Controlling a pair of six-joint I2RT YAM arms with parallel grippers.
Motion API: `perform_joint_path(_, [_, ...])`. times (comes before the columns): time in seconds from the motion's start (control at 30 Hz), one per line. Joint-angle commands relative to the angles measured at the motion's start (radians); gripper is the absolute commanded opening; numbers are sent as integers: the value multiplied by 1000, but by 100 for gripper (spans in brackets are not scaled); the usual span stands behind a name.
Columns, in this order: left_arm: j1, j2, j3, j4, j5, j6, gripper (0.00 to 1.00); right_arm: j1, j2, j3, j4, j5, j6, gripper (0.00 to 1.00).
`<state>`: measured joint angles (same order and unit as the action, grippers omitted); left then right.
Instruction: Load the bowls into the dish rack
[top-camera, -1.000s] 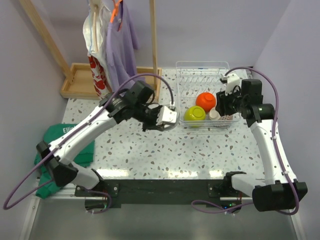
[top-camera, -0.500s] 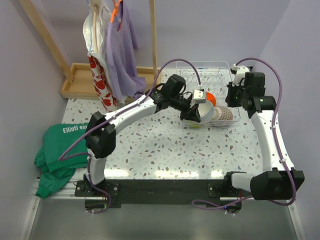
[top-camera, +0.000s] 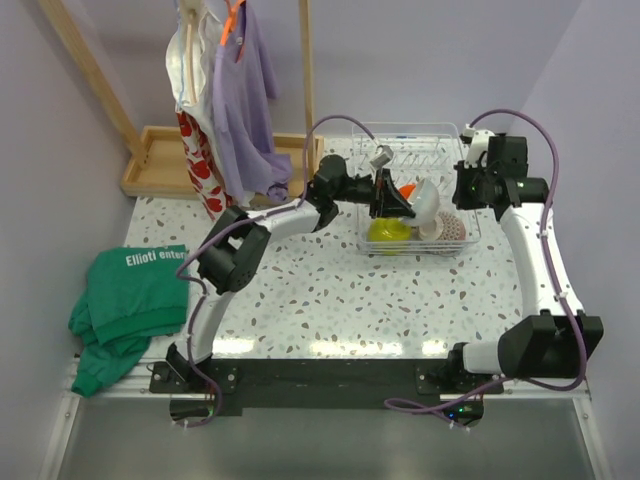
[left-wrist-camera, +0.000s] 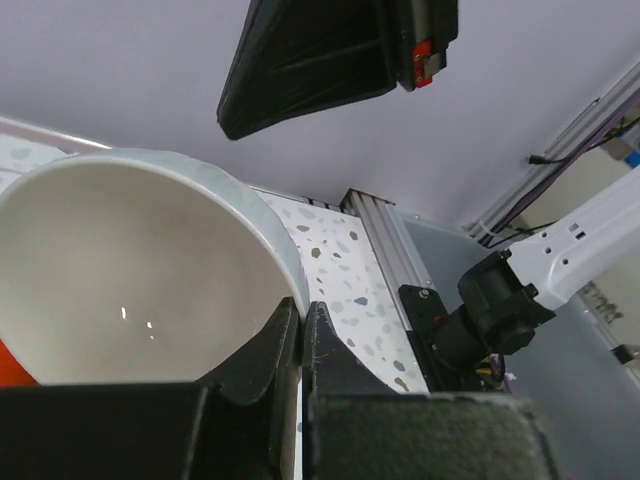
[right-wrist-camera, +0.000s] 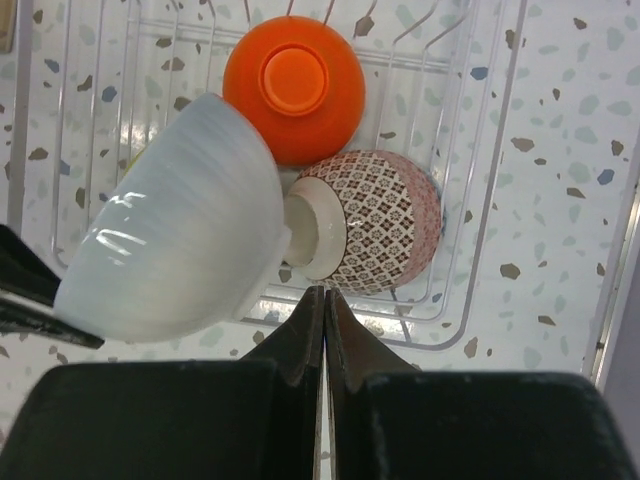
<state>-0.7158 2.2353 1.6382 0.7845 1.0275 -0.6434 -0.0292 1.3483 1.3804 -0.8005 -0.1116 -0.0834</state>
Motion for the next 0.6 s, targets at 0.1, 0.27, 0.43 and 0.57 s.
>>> perform_joint_path(0.1, [-8,64,-15,507,0,-401,0,-3,35,63,-54,-83,-52,0])
perform_joint_path(0.27, [-8,89,-34,564,-32,-467,0,-3,48,49,-62,-43,-67,0])
perform_joint_path(0.43, [-8,113,-70,605,-56,-524,0,-3,60,13,-78,-37,-95,0])
perform_joint_path(0.57, [-10,132,-87,630,-61,-555,0,-3,72,-6,-91,-34,-121,0])
